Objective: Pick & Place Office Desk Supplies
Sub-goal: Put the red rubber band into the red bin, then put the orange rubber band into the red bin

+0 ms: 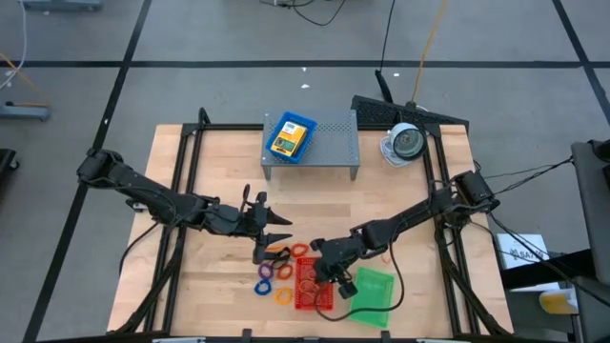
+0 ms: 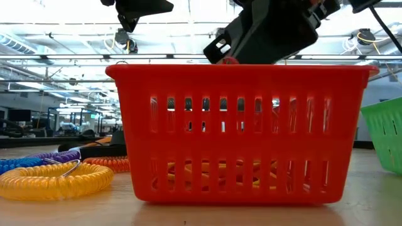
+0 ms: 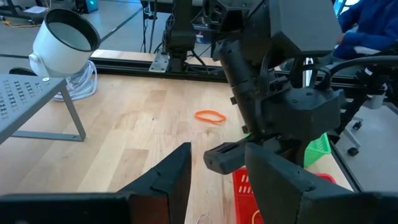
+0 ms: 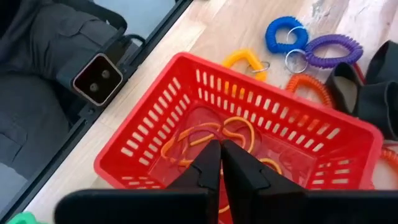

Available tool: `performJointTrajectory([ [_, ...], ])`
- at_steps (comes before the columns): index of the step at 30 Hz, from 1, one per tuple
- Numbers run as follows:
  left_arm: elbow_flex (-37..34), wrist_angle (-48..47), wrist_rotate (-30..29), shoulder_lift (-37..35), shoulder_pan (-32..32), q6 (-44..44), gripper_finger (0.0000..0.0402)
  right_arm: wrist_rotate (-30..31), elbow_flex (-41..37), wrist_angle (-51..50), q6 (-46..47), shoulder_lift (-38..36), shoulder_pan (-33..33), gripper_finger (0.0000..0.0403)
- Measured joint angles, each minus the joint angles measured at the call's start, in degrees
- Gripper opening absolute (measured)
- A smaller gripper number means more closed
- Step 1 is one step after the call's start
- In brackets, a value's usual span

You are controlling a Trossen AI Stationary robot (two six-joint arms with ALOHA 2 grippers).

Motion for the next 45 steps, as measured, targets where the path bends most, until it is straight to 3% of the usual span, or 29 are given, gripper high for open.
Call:
performJointTrajectory([
  [14, 0.0, -0.1, 0.0, 0.0, 0.0, 0.0, 0.0157, -2.3, 0.0, 1.9, 2.7, 0.0, -0.3, 0.0122],
  [25, 0.0, -0.1, 0.3, 0.0, 0.0, -0.4, 0.0157, -1.2, 0.0, 3.6, 0.9, -6.8, -0.7, 0.0134],
  [34, 0.0, -0.5, 0.4, 0.0, 0.1, 2.9, 0.0157, 10.6, 0.0, -18.9, -1.8, -16.9, -4.2, 0.0128],
  [41, 0.0, -0.4, -0.2, 0.0, 3.9, 12.3, 0.0157, 10.6, 0.0, -39.2, 2.5, -21.6, -10.3, 0.0136],
  [45, 0.0, -0.1, -0.2, 0.0, 8.0, 13.2, 0.0157, 10.5, 0.0, -49.4, 2.6, -22.3, -12.0, 0.0139],
])
